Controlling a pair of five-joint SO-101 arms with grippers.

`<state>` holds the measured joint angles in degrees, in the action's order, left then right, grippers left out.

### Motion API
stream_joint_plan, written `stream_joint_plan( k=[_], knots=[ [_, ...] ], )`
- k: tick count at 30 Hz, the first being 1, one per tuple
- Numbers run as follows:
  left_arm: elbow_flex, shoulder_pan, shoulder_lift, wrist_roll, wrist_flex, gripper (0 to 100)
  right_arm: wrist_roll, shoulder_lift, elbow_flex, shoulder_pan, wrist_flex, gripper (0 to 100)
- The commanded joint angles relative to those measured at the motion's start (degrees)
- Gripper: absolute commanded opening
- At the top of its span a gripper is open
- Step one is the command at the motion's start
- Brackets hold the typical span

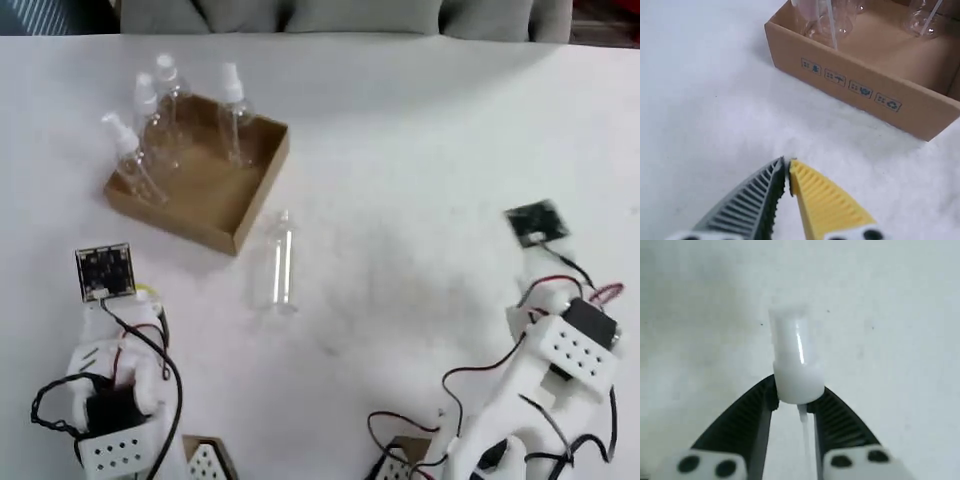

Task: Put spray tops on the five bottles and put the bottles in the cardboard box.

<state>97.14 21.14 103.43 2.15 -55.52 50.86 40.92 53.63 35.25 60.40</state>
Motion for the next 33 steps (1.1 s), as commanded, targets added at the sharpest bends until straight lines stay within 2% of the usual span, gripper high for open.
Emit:
stream_joint_plan(
  k=[1, 9, 11, 15, 17, 24, 27, 33],
  knots=[
    [-0.1, 0.4, 0.0, 0.5, -0.6, 3, -1.1, 0.2, -1.8, 3.7, -2.9, 1.8],
    [-0.1, 0.4, 0.0, 0.5, -0.6, 3, -0.5, 0.2, 8.6, 3.8, -10.8, 2.6],
    [-0.1, 0.4, 0.0, 0.5, -0.6, 3, -0.5, 0.2, 10.3, 3.8, -11.3, 7.9],
    [-0.1, 0.4, 0.0, 0.5, -0.6, 3, -0.6, 0.2, 11.5, 3.9, -11.2, 24.8],
    [-0.1, 0.4, 0.0, 0.5, -0.6, 3, -0.6, 0.4, 11.3, 4.0, -11.2, 28.4],
    [-0.1, 0.4, 0.0, 0.5, -1.2, 3, 6.5, 0.4, 8.3, 3.6, -8.6, 21.6],
    [-0.1, 0.4, 0.0, 0.5, -1.2, 3, 8.5, 0.3, 8.4, 1.0, -8.7, 19.2],
    [-0.1, 0.4, 0.0, 0.5, -1.2, 3, 9.2, -2.0, 8.1, -2.7, -8.7, 18.7]
  ],
)
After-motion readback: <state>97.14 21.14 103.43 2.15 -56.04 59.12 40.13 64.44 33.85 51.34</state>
